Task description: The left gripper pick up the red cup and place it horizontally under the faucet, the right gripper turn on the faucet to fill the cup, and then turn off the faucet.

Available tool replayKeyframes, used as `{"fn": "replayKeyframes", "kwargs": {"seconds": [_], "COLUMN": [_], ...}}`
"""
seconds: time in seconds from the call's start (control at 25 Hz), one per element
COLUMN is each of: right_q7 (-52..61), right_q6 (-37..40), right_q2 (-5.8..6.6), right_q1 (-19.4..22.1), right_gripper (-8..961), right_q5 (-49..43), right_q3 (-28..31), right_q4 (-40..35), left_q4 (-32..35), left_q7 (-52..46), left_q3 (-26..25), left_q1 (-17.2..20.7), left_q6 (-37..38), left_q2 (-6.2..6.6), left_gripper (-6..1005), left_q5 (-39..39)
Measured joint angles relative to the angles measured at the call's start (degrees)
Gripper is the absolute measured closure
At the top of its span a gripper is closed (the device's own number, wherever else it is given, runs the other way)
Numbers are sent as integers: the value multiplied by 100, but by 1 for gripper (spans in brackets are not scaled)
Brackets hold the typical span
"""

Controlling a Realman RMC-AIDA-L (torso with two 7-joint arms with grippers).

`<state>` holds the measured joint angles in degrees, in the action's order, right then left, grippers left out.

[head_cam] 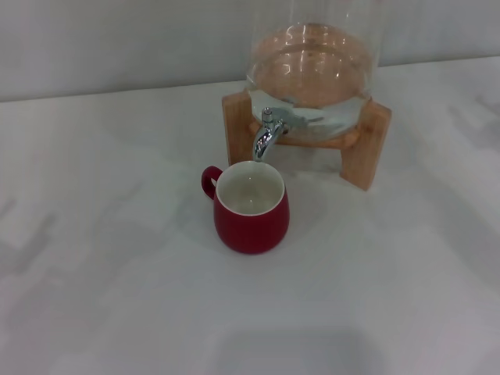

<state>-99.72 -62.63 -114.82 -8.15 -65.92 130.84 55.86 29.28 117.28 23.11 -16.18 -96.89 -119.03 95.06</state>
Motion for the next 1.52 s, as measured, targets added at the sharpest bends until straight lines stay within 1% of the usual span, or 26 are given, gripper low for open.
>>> {"fn": "replayKeyframes", "kwargs": {"seconds": [0.16,0.32,0.44,0.56,0.76,0.92,1.12,1.4,1.52], "right_q7": [147,453,650,858,1066,1196,1292,1555,1626], "right_q6": [-745,-1828,-2283,-2437,-2277,-1766,-1293,-798,-607], "right_q2": [9,11,8,9,2,-3,-12,-11,-13], "right_q1": [175,275,257,159,-27,-18,148,480,506], "right_gripper": [320,319,319,319,319,319,319,319,319], "right_q5": [1,0,-44,-313,-1015,-1313,-1412,-1395,-1346], "right_q3": [83,210,166,-34,-421,-904,-1465,-2309,-2546], "right_q4": [70,134,148,176,364,654,1043,1742,1800], "left_q4": [42,196,253,290,407,483,549,549,549], "left_q7": [-45,-261,-368,-462,-724,-1031,-1162,-1166,-1139], "left_q3": [-4,-9,-9,-9,-9,-8,-9,-9,-9], "left_q1": [67,122,109,88,104,174,313,323,302], "left_q6": [9,171,304,384,394,384,391,451,500], "left_q2": [2,3,3,3,3,3,2,3,10], "left_gripper": [189,189,189,189,189,189,189,189,189], "left_q5": [122,257,261,262,264,304,467,567,567]}}
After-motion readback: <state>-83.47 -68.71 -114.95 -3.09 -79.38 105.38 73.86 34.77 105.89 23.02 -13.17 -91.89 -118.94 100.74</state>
